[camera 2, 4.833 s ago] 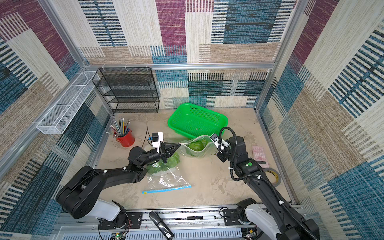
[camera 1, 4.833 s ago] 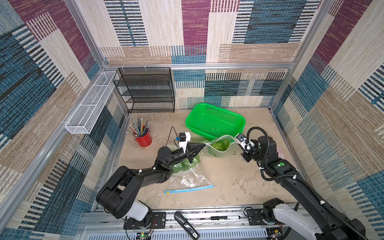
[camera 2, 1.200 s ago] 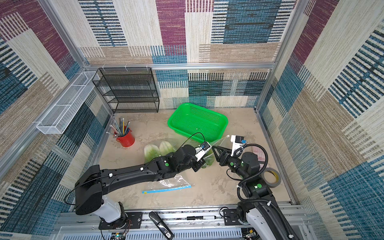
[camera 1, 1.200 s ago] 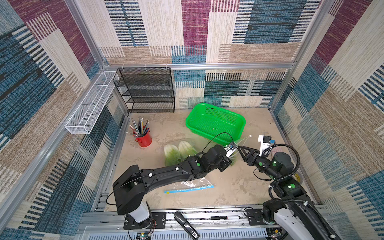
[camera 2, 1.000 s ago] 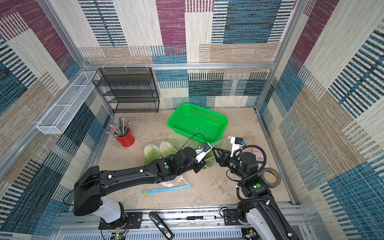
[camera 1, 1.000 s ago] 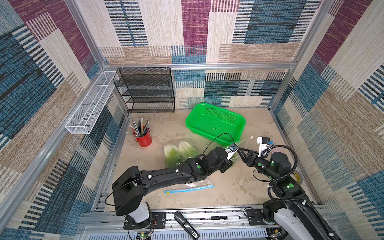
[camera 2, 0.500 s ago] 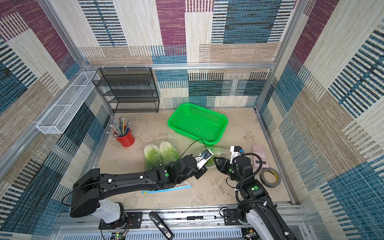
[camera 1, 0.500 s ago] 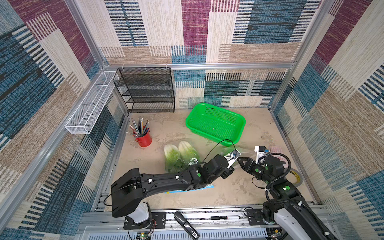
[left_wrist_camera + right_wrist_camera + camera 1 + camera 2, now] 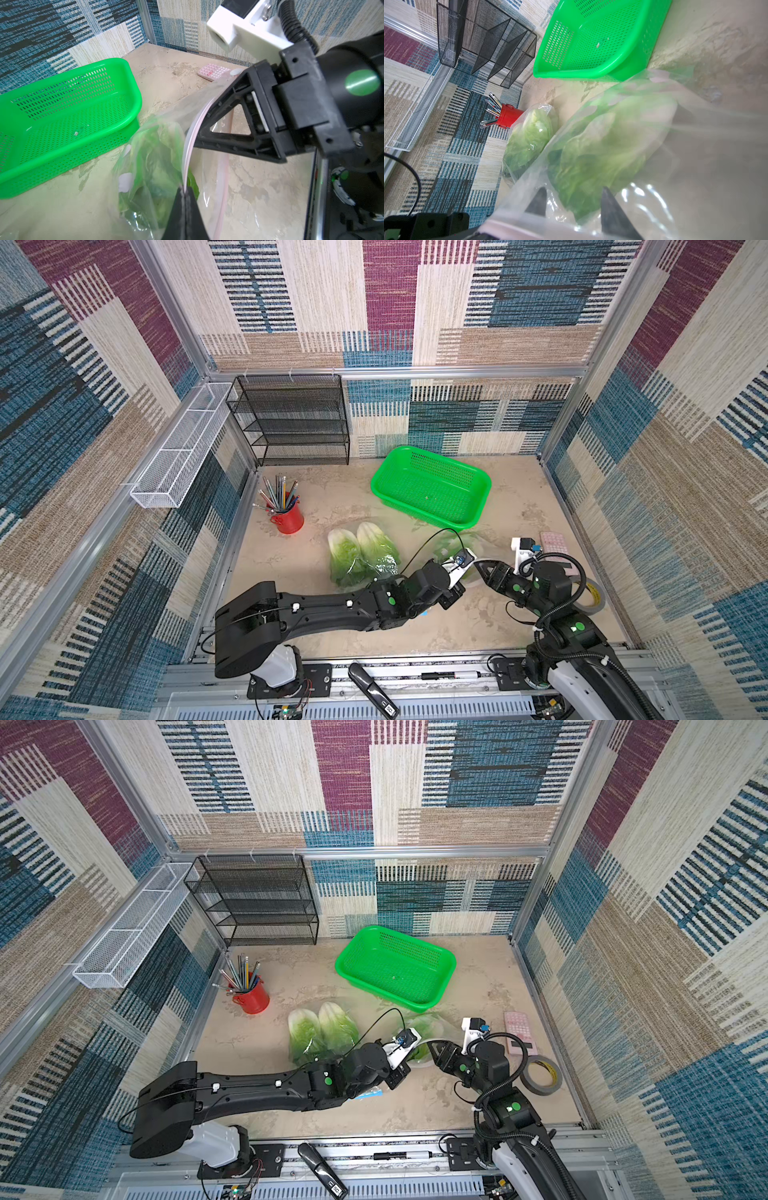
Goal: Open the zip-top bag and take out the chinese cabbages
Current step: Adjust the zipper food storage bag at the center of the board, then pick up the Chinese cabbage from the zipper food storage bag.
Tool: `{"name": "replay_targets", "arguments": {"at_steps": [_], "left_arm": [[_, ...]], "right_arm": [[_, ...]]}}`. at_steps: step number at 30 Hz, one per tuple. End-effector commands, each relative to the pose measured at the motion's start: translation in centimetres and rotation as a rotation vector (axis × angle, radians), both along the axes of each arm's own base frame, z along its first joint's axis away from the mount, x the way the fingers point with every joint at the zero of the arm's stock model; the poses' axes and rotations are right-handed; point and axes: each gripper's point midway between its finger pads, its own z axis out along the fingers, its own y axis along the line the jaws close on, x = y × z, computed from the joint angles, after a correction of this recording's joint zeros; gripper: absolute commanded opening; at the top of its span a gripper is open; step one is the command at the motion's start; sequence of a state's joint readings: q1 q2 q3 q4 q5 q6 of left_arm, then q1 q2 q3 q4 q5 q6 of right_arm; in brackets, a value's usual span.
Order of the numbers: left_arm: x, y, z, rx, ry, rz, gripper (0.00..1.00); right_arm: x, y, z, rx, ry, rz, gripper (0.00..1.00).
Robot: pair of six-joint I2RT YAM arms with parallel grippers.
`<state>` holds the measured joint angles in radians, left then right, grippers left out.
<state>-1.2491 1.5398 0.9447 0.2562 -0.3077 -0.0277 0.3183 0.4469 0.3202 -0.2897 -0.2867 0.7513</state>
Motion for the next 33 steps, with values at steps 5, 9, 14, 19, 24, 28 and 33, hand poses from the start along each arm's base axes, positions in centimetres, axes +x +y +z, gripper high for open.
{"name": "replay_targets", "arguments": {"at_steps": [5, 9, 14, 19, 24, 28, 33], "left_arm": [[-0.2, -0.6, 1.6, -0.058, 0.033, -0.020, 0.00], [0.0, -0.6, 1.4, -0.069, 0.068, -0.026, 0.00], [0.5, -0.6, 1.7, -0.098, 0.095, -0.028, 0.00], [0.7, -0.7, 1.8, -0.113, 0.130, -0.043, 0.00], [0.8, -0.6, 1.8, -0.134, 0.164, -0.052, 0.00], [1.0, -0.4, 1.6, -0.153, 0.207, -0.059, 0.00], [1.5, -0.1, 1.4, -0.180, 0.250, -0.061, 0.00]], "right_arm": [[1.3, 1.3, -0.3, -0.200, -0.033, 0.029, 0.50], [1.0, 1.6, 0.0, -0.221, -0.068, 0.033, 0.56], [0.9, 2.2, -0.5, -0.248, -0.071, 0.062, 0.61], [1.2, 2.5, -0.5, -0.311, -0.093, 0.078, 0.64], [1.4, 2.7, -1.1, -0.362, -0.092, 0.094, 0.68], [1.3, 3.0, -1.3, -0.400, -0.110, 0.118, 0.72], [1.3, 2.8, -1.3, -0.434, -0.130, 0.117, 0.75]]}}
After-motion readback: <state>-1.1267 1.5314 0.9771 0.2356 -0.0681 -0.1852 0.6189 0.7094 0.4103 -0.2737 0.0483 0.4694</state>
